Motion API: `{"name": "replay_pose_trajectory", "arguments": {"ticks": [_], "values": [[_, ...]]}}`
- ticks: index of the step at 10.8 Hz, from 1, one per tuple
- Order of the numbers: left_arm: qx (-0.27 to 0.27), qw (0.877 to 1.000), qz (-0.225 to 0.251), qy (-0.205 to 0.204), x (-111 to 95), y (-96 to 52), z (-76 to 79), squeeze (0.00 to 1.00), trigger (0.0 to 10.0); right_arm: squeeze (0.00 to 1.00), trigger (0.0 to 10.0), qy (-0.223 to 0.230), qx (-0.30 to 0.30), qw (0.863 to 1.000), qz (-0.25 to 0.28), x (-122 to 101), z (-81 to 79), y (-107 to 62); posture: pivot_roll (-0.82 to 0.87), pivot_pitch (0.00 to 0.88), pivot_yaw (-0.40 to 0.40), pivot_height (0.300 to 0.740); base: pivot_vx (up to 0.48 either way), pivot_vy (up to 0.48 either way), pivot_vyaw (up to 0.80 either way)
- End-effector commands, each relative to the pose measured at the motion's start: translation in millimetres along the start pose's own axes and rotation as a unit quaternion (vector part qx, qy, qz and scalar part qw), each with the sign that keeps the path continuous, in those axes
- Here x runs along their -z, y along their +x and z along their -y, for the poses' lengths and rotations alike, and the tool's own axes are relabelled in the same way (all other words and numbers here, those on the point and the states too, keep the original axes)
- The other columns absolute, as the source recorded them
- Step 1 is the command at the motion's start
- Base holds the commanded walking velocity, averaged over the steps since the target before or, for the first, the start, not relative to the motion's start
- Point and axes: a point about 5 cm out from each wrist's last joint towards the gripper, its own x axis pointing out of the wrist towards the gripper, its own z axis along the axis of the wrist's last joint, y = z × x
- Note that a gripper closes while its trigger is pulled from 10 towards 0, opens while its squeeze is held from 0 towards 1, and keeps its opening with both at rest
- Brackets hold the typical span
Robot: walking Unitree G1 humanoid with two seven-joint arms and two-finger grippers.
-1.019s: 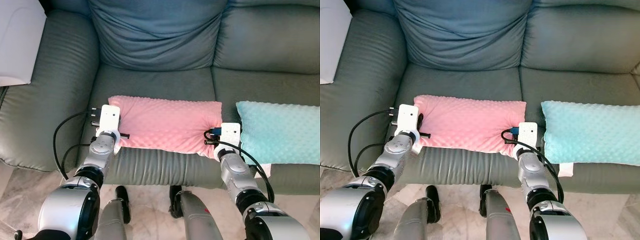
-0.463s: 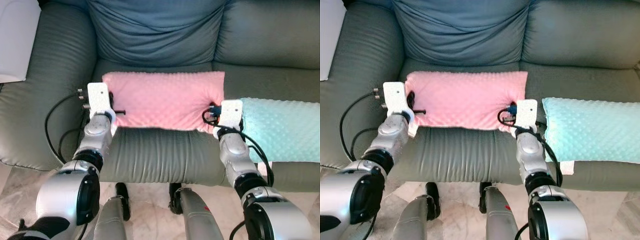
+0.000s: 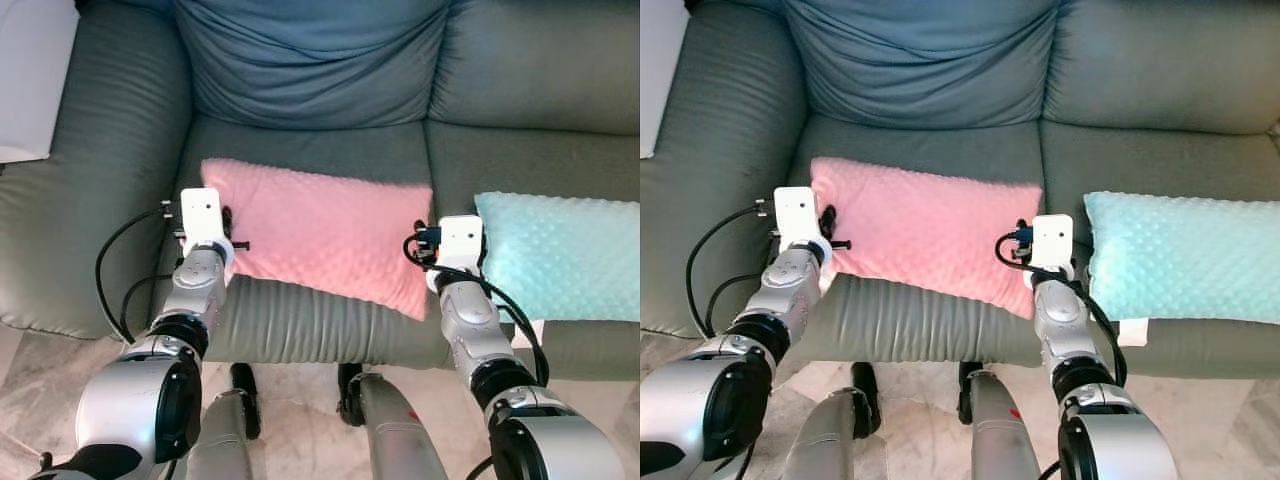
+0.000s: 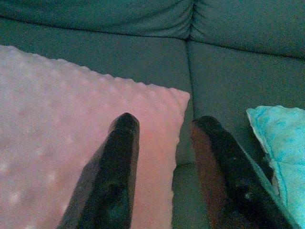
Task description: Move the pillow to the sofa
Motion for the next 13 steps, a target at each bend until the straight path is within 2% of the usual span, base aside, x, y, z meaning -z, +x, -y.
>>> {"name": "replay_pose_trajectory", "arguments": {"ticks": [1,5,9,11,13], "values": [[-0.009,0.999,-0.033,0.002,19,-6.0,-4.5,1.0,10.0,1.0,10.0,0.002,0.002,1.0,-0.025,15,0.1,-8.4,-0.24,0.503,-0.018,0.74,0.0,0.0,0.0],[-0.002,0.999,-0.038,-0.015,24,-7.8,-5.5,1.0,10.0,1.0,10.0,0.015,-0.005,1.0,-0.016,13,-7.7,-8.3,-0.23,0.5,-0.014,0.74,0.0,0.0,0.0],[0.027,0.998,-0.039,-0.045,39,-15.9,0.3,1.0,10.0,1.0,10.0,0.042,-0.015,0.999,0.002,12,-16.7,-13.7,-0.22,0.493,-0.021,0.74,0.0,0.0,0.0],[0.03,0.997,-0.046,-0.049,50,-21.9,-4.1,1.0,10.0,1.0,10.0,0.055,-0.04,0.998,0.009,10,-27.7,-18.5,-0.2,0.473,-0.021,0.74,0.0,0.0,0.0],[0.023,0.997,-0.052,-0.058,58,-25.7,-5.6,1.0,10.0,1.0,10.0,0.06,-0.042,0.997,0.012,9,-29.0,-20.8,-0.2,0.455,-0.022,0.74,0.0,0.0,0.0]]}}
